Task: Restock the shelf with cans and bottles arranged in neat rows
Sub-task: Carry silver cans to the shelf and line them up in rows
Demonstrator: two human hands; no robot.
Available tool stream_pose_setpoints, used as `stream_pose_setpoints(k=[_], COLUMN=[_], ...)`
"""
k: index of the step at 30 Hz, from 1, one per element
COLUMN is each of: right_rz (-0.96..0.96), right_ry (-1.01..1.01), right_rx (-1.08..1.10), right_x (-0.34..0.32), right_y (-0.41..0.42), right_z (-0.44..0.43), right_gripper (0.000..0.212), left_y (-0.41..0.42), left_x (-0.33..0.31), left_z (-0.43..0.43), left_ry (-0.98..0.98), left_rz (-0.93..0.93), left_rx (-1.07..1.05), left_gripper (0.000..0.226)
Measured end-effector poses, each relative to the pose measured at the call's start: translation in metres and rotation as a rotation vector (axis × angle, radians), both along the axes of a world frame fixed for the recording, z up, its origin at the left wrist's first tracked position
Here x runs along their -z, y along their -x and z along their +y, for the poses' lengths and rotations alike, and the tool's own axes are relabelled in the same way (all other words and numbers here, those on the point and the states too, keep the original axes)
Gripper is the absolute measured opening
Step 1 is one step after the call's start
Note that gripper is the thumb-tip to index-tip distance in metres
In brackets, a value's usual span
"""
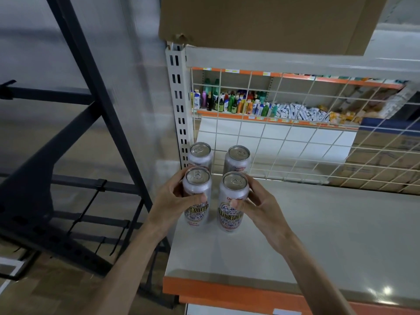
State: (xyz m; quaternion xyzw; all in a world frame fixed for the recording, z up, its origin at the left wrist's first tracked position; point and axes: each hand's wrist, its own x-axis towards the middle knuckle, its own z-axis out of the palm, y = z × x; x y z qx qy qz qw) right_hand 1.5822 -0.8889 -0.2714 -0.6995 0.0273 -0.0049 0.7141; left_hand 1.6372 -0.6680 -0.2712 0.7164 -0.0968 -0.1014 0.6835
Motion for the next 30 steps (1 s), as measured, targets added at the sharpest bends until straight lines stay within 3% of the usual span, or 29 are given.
stream_pose_setpoints(k=[16,23,30], right_rz=[-0.003,0.019,0.066], right_ry=[0.124,0.124,0.122], right_rx=[-0.041,-0.064,-0.043], right_x=[0.006,0.006,0.008], right_y=[0.005,0.006,0.01], right_z=[-0.009,-0.01,-0.012], right_gripper=[0.063,0.065,0.075], left_y=[0.006,0.006,0.003], left_x=[0.014,0.019,0.023], left_z=[0.013,0.008,0.012], left_ry=[0.0,-0.004,0.016], left_rz=[0.018,0.011,-0.012], left_rx=[0.022,0.03,0.051], left_gripper=[0.088,0.074,0.08])
